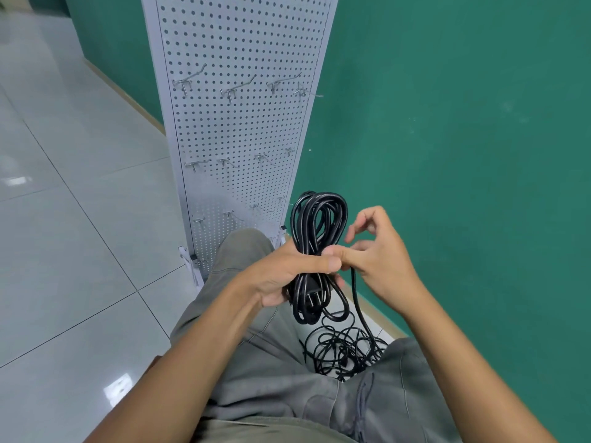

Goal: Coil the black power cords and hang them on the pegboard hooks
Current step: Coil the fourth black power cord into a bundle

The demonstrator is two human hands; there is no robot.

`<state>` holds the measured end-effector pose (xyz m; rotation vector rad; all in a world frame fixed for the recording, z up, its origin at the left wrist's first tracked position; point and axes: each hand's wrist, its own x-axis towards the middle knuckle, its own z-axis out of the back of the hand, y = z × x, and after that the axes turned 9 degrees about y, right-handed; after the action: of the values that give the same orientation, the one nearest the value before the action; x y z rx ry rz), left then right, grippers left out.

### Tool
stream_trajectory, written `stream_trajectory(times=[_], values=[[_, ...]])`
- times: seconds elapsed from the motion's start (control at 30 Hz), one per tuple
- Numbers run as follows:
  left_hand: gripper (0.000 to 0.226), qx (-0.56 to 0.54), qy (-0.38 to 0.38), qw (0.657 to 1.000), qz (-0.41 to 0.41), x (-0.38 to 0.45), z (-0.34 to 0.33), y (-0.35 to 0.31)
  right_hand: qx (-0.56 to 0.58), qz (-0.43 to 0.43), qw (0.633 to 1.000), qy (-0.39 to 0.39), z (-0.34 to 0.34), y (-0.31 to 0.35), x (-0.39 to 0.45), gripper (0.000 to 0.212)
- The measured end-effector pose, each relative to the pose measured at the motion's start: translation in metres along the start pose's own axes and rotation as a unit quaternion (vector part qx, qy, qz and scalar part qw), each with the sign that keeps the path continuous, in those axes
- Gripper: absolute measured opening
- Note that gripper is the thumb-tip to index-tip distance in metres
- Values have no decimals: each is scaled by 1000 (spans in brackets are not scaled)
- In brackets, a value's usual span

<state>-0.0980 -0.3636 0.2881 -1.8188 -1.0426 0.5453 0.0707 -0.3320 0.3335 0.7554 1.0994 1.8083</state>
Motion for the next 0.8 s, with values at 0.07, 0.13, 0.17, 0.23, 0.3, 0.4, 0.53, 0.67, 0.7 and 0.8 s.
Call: stream_trajectory(times=[0.07,0.13,0.17,0.23,0.3,0.4,0.53,0.67,0.7,0.8], values=[[13,-32,6,999,-2,0,4,2,95,-1,995,18,-2,-9,1,30],[17,-12,16,1000,-1,0,10,0,135,-14,990,37,-2,-19,-3,16],[26,0,21,1000,5,0,12,-2,133,-23,990,49,-1,-27,-6,22],[25,-35,6,999,2,0,15,-6,107,-37,991,68,-1,-42,-13,26],[18,-99,-32,994,-17,-2,17,-11,99,-49,992,68,-2,-55,-19,18],[19,-130,-59,989,-37,-3,23,-13,124,-53,990,40,-3,-66,-26,14],[18,-117,-100,987,-34,-1,26,-11,176,-65,982,1,-7,-61,-28,15],[22,-71,-126,989,-25,0,21,-8,197,-55,979,-17,-14,-42,-27,15],[27,-52,-131,990,-17,0,21,-7,197,-49,979,-22,-14,-37,-26,14],[39,-20,-123,992,2,2,19,-3,194,-26,980,-18,-12,-19,-25,15]])
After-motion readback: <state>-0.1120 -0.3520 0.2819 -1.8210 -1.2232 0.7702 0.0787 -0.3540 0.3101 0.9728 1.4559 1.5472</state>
